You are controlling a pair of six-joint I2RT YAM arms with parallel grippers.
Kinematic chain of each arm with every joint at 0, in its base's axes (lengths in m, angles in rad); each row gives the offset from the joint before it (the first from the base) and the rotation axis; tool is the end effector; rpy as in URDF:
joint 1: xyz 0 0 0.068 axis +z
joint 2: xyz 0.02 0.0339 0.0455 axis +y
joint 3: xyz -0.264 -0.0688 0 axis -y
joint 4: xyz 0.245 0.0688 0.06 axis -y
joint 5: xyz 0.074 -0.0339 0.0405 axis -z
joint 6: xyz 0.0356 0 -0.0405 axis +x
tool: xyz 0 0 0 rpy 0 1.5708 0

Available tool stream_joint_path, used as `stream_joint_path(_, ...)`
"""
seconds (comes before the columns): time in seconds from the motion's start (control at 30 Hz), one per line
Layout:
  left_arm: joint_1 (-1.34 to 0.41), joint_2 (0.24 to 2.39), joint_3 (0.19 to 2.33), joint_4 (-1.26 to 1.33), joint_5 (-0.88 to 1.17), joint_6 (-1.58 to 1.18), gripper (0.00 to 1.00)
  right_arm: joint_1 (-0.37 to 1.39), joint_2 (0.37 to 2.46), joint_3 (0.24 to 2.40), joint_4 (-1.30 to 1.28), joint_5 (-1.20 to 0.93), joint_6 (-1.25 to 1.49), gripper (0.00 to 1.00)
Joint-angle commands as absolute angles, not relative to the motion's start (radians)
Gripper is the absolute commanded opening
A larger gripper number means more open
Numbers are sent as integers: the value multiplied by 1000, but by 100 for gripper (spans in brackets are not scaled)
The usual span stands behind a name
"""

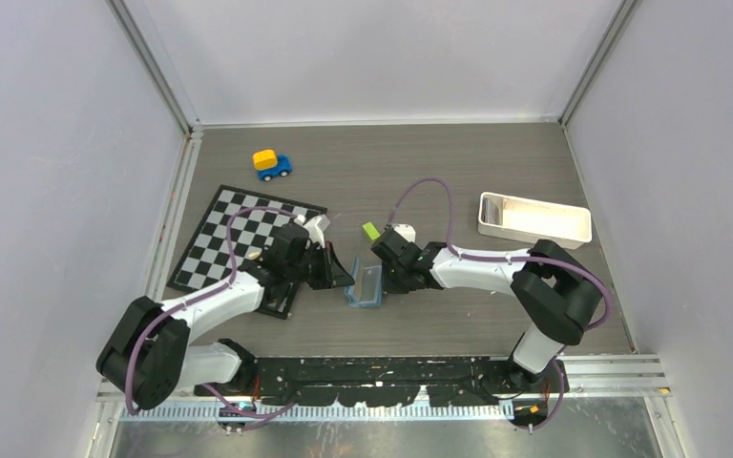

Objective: Put the credit cards into the card holder
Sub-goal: Insert the credit card into the card holder.

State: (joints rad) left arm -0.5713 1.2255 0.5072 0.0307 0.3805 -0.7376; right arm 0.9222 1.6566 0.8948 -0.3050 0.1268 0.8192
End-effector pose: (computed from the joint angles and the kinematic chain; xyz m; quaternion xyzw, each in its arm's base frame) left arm 0.1925 -0.1394 0.1779 0.0068 0.8914 -0.3911 0.2289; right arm 0.1933 0.2476 0.1551 -0.0340 0.9660 0.1508 0.2072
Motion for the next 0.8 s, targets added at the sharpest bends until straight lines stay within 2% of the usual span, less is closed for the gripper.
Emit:
stream_joint_path(0.0,-579,1255,512,60,375,-740,0,930,1715,891,-290,103,830,1)
stream_joint_path(0.77,-579,1313,503,120,400,-746,0,930,1726,896,-287,97,830,1)
